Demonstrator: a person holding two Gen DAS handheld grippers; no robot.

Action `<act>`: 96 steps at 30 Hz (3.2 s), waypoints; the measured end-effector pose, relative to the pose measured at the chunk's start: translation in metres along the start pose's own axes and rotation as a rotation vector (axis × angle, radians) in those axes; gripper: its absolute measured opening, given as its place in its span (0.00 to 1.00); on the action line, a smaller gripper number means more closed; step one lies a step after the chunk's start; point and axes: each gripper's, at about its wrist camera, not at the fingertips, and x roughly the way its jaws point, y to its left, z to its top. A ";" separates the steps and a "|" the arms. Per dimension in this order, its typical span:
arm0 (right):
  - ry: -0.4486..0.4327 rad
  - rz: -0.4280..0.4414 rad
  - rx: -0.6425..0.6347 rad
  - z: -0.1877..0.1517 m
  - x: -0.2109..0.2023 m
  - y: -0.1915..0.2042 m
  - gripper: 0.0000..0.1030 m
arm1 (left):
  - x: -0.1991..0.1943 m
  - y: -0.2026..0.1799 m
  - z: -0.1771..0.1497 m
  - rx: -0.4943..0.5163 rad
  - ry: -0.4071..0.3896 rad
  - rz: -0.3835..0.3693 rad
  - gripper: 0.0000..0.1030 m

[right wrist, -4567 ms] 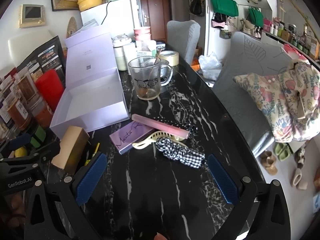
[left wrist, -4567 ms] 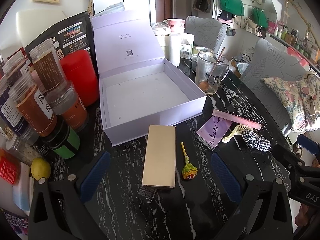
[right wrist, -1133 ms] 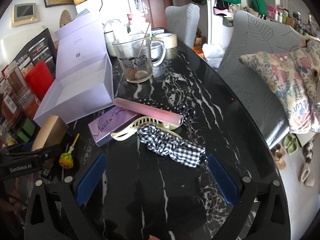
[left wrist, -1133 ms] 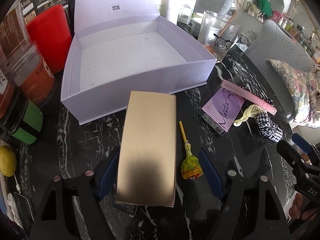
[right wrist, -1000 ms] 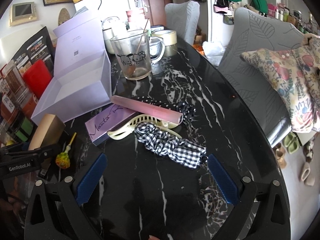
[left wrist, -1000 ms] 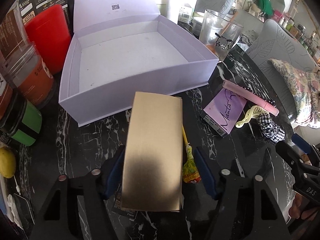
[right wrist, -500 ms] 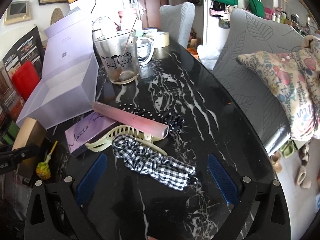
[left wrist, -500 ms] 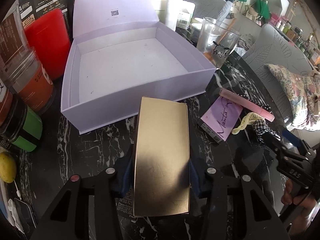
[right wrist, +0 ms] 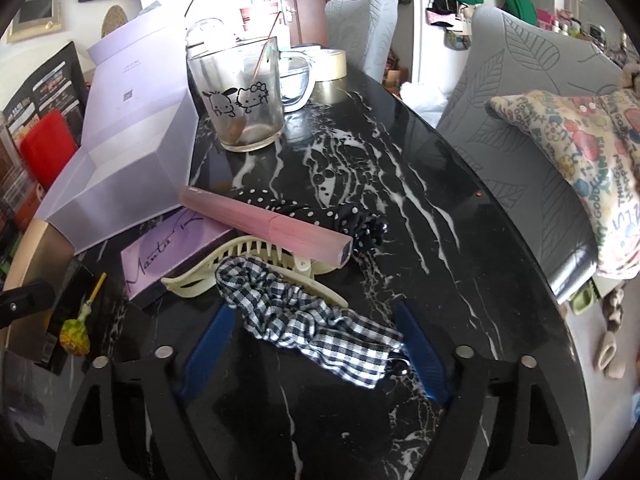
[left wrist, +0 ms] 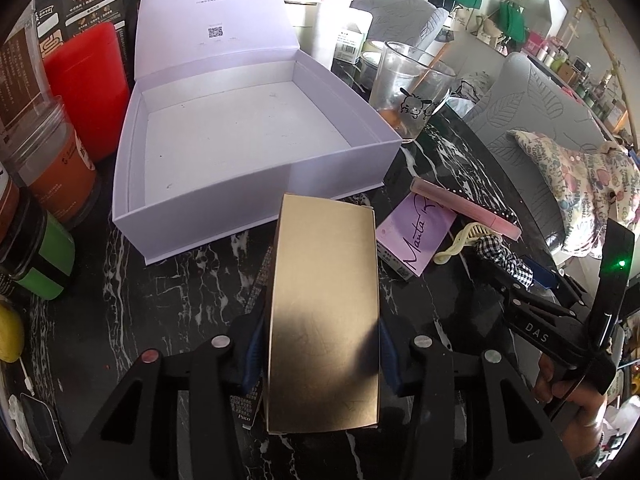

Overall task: Organize rigid objects
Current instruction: 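Grasp the gold box with the left tool while the right tool grasps the checkered scrunchie, then lift and carry the gold box and scrunchie toward the open white box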

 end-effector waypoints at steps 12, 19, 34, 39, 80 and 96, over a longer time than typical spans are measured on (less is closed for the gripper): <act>0.023 0.060 -0.007 -0.013 -0.016 0.006 0.32 | -0.018 0.003 -0.013 -0.012 -0.026 -0.018 0.45; 0.009 0.066 -0.019 -0.022 -0.029 0.015 0.19 | -0.028 0.009 -0.024 -0.027 -0.044 -0.013 0.45; -0.016 0.136 -0.071 -0.031 -0.057 0.042 0.19 | -0.053 0.020 -0.043 -0.055 -0.084 0.006 0.45; -0.016 0.168 -0.108 -0.034 -0.062 0.058 0.19 | -0.060 0.026 -0.049 -0.074 -0.097 0.018 0.45; -0.091 0.385 -0.355 0.037 -0.076 0.157 0.19 | -0.079 0.073 0.010 -0.137 -0.226 0.068 0.45; -0.207 0.343 -0.376 0.097 -0.069 0.154 0.19 | -0.080 0.071 0.075 -0.075 -0.308 0.065 0.45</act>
